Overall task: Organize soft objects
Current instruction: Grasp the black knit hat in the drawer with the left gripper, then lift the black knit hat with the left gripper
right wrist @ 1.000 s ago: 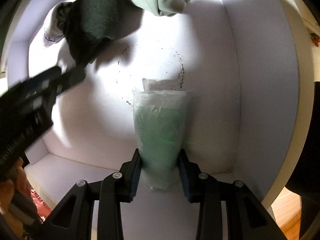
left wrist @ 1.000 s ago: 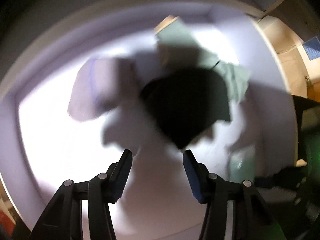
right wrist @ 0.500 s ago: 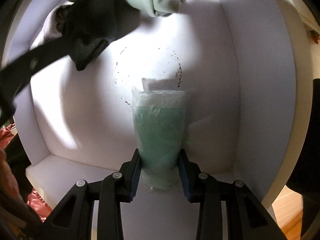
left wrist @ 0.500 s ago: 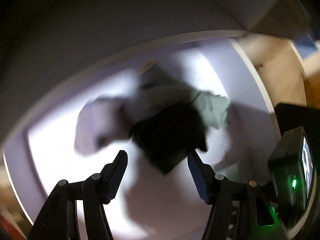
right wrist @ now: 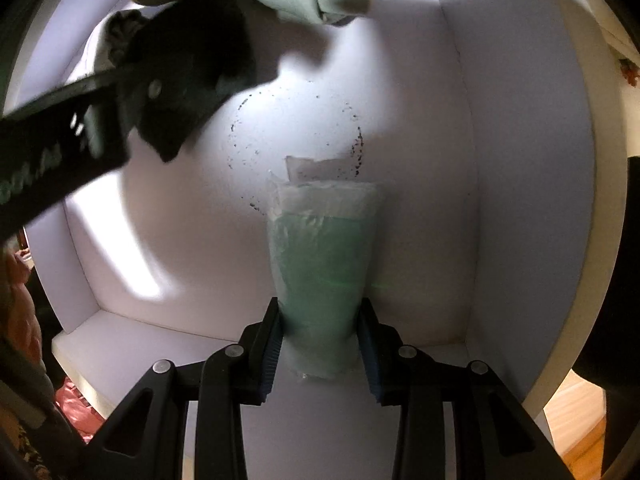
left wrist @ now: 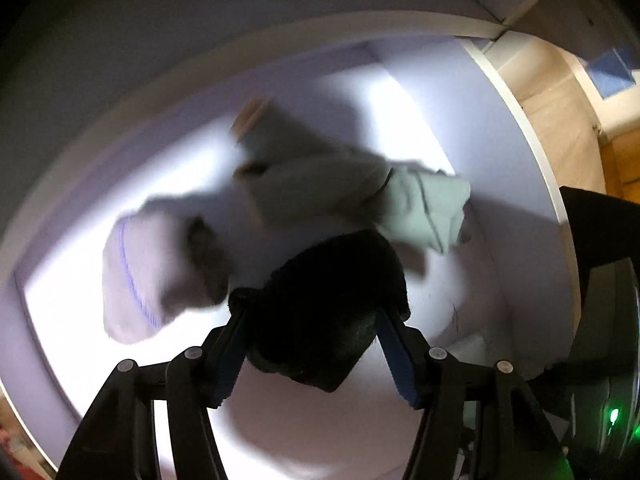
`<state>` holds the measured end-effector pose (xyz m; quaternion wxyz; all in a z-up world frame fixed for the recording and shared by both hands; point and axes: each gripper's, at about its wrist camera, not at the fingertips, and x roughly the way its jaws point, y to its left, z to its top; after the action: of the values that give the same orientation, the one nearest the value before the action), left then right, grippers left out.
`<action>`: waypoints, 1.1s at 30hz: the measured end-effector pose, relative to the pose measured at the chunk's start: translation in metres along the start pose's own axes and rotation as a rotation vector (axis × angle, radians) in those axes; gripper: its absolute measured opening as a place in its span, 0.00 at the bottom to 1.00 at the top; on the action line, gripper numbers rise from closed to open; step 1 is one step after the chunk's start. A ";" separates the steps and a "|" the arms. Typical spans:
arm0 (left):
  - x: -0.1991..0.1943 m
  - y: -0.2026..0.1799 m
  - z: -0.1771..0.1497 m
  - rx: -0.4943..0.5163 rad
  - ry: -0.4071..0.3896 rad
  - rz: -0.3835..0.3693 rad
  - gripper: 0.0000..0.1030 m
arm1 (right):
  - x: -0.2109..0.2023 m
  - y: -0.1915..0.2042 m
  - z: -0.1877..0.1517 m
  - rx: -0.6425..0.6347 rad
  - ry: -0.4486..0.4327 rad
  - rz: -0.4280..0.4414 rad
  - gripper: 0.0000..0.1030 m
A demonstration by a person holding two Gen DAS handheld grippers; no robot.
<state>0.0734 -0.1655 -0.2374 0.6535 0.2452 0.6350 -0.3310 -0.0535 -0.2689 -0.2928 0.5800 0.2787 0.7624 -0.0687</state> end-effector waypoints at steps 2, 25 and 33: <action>-0.002 0.007 -0.012 -0.018 0.011 -0.004 0.60 | -0.002 0.002 0.000 -0.006 -0.002 -0.005 0.36; -0.021 0.025 -0.135 -0.060 0.026 0.073 0.64 | 0.000 0.040 -0.015 -0.086 -0.034 -0.075 0.37; -0.016 0.025 -0.153 -0.064 0.039 0.144 0.58 | -0.006 0.042 -0.014 -0.108 -0.050 -0.057 0.33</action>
<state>-0.0097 -0.0338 -0.2354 0.6708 0.2757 0.6385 -0.2577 -0.0431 -0.2300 -0.2736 0.6107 0.2233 0.7580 -0.0511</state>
